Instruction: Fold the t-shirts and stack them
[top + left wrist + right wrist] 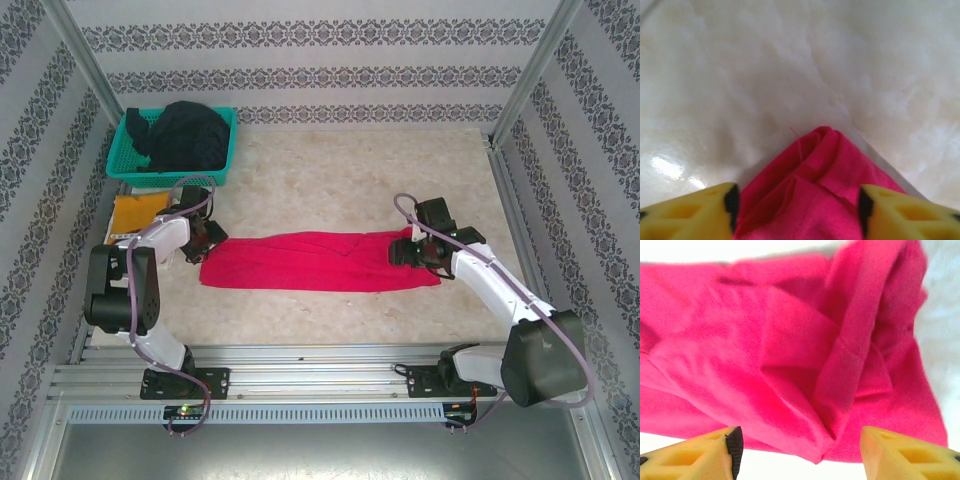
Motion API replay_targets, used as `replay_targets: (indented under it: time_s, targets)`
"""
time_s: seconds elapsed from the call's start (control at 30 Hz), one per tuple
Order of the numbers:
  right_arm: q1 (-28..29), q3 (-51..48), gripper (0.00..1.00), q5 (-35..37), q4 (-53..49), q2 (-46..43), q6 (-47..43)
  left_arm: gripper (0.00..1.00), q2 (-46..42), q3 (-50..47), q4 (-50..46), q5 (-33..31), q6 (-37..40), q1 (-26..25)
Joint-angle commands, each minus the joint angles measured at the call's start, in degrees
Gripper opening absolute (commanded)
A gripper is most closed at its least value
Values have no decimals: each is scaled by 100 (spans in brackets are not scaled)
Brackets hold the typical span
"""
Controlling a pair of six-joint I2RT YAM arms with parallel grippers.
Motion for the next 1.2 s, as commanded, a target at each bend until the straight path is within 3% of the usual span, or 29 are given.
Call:
replay_targets:
  time_s: [0.0,0.07,0.13,0.27,0.43,0.63,0.7,0.83,1.17]
  targets:
    - [70,531,64,224,318,273,-237,88,-465,179,81,-383,319,-98]
    - [113,766,63,283,389,638,-223,97,-509,308,63,-480,455,-303]
    - [136,996,57,300,460,1043,-98,98,-410,405,178,-358,479,-514]
    - [174,1355,49,336,515,1828,197,95,57,555,325,-19,339,-858]
    - [164,1508,40,862,237,2608,579,90,525,340,638,347,67,-902]
    - [55,1060,30,1100,198,2696,1155,86,706,66,596,403,-77,-726]
    - [-71,772,30,1069,248,2578,1354,86,650,-100,649,409,-122,-631]
    - [-540,324,41,814,482,2448,1555,85,563,-343,736,408,-111,-531]
    - [-797,500,52,822,763,1980,1663,85,475,-476,817,528,-119,-526]
